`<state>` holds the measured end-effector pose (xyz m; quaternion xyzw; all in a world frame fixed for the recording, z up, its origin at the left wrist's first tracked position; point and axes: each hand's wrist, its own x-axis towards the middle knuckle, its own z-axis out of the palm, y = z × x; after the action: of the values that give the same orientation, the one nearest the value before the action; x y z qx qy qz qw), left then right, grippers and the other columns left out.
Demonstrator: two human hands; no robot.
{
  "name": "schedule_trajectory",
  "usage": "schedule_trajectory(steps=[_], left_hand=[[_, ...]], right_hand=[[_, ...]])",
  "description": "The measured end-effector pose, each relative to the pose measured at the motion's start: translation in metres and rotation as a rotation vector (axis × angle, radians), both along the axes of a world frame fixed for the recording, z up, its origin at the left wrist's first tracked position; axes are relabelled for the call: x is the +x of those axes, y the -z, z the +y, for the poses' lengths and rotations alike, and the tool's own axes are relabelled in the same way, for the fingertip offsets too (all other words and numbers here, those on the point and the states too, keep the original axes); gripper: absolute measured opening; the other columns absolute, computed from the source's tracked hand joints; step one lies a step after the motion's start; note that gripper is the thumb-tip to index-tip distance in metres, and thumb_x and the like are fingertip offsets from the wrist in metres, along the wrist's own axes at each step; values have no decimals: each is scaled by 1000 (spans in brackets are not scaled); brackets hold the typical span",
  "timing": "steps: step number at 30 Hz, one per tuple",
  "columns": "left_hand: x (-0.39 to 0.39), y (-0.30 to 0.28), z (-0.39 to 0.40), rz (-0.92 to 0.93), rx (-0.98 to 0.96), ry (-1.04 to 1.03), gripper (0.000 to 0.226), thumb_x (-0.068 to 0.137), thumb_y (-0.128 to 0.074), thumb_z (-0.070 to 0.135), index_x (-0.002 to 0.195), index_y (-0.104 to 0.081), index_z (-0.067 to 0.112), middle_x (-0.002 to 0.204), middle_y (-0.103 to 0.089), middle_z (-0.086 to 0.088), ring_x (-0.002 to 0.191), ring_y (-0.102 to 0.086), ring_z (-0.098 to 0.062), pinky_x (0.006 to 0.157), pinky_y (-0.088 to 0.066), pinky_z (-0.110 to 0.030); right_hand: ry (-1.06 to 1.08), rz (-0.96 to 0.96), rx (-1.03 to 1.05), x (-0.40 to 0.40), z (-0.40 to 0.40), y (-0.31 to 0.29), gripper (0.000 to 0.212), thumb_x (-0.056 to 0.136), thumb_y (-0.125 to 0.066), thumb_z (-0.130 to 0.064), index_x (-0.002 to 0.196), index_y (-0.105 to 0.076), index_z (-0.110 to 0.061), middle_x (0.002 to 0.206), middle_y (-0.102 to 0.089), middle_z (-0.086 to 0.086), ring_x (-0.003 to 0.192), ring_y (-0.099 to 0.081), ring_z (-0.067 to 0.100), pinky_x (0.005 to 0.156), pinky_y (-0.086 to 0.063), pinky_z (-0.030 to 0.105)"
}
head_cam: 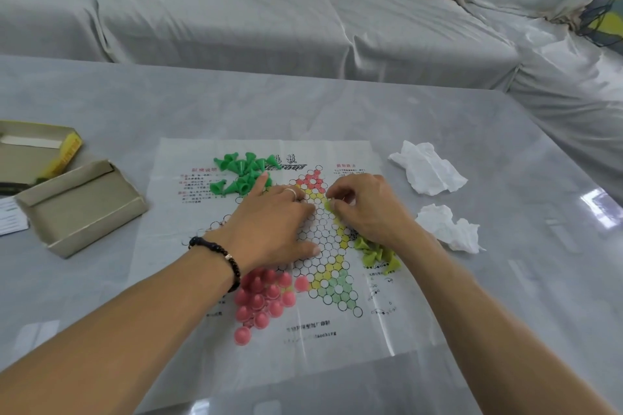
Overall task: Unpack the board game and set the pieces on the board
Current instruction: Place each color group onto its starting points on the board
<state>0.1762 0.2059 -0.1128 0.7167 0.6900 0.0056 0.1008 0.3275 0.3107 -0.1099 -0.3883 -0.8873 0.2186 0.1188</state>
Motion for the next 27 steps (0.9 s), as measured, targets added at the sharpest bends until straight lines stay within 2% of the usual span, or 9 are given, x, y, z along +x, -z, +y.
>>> schedule_trajectory(steps=[3,6,9,12,15,17,23,27], left_hand=[[1,0,1,6,3,-7,67,82,-51,67,137,-46,30,148,-37,1,137,-32,-17,118,2,-51],[2,1,-1,2,-1,-21,67,83,-50,67,139,-44,30,150,-35,1,139,-29,-16,118,2,-51],[2,0,-3,-6,8,-15,68,84,-49,66,141,-40,30,151,-33,1,142,-24,-15,118,2,-50],[5,-3,-5,-44,51,-33,65,87,-48,63,143,-37,32,153,-31,1,142,-23,-16,119,-2,-47],[12,-4,-6,-34,51,-38,61,88,-47,63,139,-43,29,150,-36,2,138,-30,-17,119,-11,-45],[16,-4,-6,-18,32,-36,62,85,-48,65,134,-47,28,147,-39,2,135,-34,-17,117,-16,-45],[17,-1,-3,-11,8,-43,62,79,-53,68,127,-54,29,142,-45,5,129,-41,-18,112,-27,-43],[17,-1,-3,-12,-7,-56,64,79,-55,68,130,-52,29,145,-42,4,130,-40,-18,112,-27,-42]], right_hand=[[-16,-29,14,-2,-1,0,16,87,-64,-19,101,-71,-20,92,-69,-8,88,-60,9,85,-52,31],[28,-7,0,4,-2,-5,28,88,-59,-17,115,-66,-19,96,-68,-9,90,-60,8,86,-50,26],[113,62,-24,24,-4,-15,23,89,-55,-12,104,-71,-17,95,-69,-7,85,-61,4,81,-50,22],[67,-51,-63,44,-15,-22,16,85,-63,-20,97,-73,-20,94,-68,-10,85,-60,3,80,-51,25],[7,-246,2,53,-30,-20,27,79,-69,-37,103,-72,-26,102,-60,-6,98,-52,12,87,-45,33],[1,-310,56,52,-37,-18,30,79,-69,-41,107,-71,-29,106,-56,-5,103,-46,15,91,-41,37],[9,-255,25,56,-34,-20,28,83,-63,-35,109,-68,-30,104,-56,-5,102,-49,14,91,-42,37],[9,-270,-23,58,-31,-18,15,85,-67,-27,99,-72,-24,100,-57,-5,94,-55,13,78,-46,28]])
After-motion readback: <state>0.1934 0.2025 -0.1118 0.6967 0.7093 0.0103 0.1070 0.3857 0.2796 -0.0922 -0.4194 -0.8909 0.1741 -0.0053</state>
